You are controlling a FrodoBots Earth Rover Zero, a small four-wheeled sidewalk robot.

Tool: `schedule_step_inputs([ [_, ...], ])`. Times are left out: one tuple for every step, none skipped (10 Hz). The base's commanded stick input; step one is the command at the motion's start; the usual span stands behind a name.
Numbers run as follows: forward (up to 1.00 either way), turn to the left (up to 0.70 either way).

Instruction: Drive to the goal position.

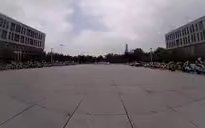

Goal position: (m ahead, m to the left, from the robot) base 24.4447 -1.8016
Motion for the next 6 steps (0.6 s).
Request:
schedule_step_inputs([
  [0.45,0.0],
  [0.45,0.0],
  [0.45,0.0],
  [0.45,0.0],
  [0.45,0.0],
  [0.45,0.0],
])
